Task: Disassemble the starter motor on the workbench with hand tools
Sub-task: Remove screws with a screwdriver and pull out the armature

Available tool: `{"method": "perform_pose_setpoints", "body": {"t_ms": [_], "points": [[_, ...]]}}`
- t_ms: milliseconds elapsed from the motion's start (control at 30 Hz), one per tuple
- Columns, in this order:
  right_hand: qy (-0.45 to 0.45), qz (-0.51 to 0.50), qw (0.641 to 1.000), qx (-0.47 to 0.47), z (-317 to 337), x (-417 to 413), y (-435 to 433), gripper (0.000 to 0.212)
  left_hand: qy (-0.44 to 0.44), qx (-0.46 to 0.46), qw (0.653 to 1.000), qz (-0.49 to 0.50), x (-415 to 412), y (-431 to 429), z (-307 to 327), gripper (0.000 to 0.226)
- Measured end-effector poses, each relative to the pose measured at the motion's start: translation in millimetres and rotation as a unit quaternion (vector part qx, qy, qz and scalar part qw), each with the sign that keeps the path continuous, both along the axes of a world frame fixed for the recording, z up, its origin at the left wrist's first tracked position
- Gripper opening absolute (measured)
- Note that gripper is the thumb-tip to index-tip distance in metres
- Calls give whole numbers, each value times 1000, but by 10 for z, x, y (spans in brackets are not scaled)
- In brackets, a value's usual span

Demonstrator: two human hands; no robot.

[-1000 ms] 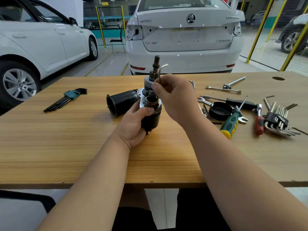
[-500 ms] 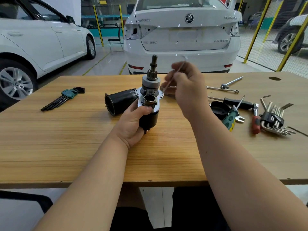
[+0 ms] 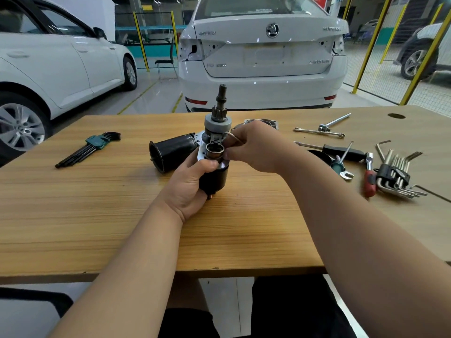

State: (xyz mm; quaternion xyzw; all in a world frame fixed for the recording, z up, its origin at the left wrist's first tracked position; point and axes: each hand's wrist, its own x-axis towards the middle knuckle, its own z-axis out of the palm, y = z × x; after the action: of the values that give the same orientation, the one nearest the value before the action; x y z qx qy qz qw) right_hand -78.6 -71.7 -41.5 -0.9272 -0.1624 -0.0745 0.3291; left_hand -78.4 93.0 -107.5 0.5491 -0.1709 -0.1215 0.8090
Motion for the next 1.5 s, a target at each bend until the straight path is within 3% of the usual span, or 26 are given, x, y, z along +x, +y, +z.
{"method": "perform_pose_setpoints", "body": {"t_ms": [267,367,500,600,700,800,867,933,1033,1067,1133,1200,1267,1367,1500], "points": [[-46,23,992,-117,-55,-2,40,16,5,-7,1000,-2,16,2,-17,46],[-44,22,996,-80,-99,-16,30,12,6,-2,1000,-3,34,15,-29,45],[-64,-55,995,53,-126,-14,-206,17,16,-18,1000,-6,53,11,-37,50],[5,-147,987,-67,-191,13,-512,21,30,-42,999,-5,69,15,-52,47],[101,-197,957,-187,-298,102,-640,24,34,-49,998,-4,68,3,-56,46],[131,-211,939,-239,-323,171,-666,23,31,-43,999,-4,60,-9,-53,50],[99,-230,951,-180,-311,147,-701,23,35,-41,999,2,51,-14,-51,54],[84,-227,970,-12,-310,57,-683,26,37,-37,999,15,31,-31,-43,57],[191,-137,937,260,-297,-114,-422,57,11,-1,998,58,-21,-97,-44,73],[211,-109,929,284,-302,-150,-310,68,-13,30,996,78,-46,-126,-48,78],[189,-81,946,250,-331,-194,-127,73,-95,157,974,130,-113,-194,-45,86],[135,-78,969,192,-400,-226,-44,57,-178,300,920,179,-170,-257,-49,92],[123,-93,967,203,-502,-214,-70,37,-214,391,873,198,-183,-301,-63,104],[155,-140,944,257,-578,-151,-116,35,-216,474,831,192,-168,-339,-88,115],[183,-180,917,304,-563,-102,-177,34,-227,517,805,182,-126,-213,-109,101]]}}
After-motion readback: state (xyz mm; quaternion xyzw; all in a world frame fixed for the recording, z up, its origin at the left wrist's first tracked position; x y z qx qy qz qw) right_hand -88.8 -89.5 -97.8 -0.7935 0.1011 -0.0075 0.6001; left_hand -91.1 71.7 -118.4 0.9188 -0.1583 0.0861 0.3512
